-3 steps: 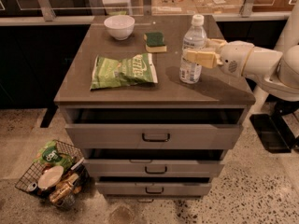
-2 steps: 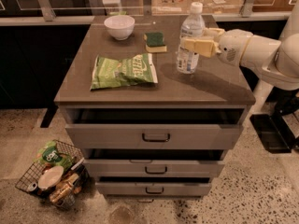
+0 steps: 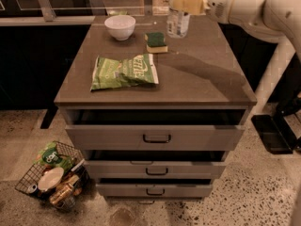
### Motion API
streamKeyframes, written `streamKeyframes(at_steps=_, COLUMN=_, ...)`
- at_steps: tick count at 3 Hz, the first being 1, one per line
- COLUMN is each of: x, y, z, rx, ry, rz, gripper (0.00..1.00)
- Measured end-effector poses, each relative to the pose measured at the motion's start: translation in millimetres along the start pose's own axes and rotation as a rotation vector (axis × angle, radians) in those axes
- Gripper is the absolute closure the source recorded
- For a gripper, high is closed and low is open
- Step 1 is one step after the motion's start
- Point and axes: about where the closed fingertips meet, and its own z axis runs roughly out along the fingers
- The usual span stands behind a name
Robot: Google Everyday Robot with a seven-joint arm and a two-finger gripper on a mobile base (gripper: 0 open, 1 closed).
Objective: Place blue plastic bottle into white bowl
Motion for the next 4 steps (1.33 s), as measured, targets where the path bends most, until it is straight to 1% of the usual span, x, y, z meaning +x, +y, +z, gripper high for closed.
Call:
streamKeyframes(at_steps=1, x=-5.7, y=-16.8, z=54.3, rx=0.001, ry=0.045, rz=0.021, gripper=1.00)
streamKeyframes(at_steps=2, x=-16.0, y=-16.0, z=123.5, rx=-0.003, ry=0.061, rz=0.037, gripper=1.00)
streamKeyframes(at_steps=3, x=-24.5, y=-8.3, z=204.7, rx=0.016, ry=0.018, rz=0.067, gripper=1.00)
streamKeyframes(at_steps=4, x=-17.2, y=-8.1, z=216.1, rx=0.019, ry=0.013, rz=0.068, gripper=1.00)
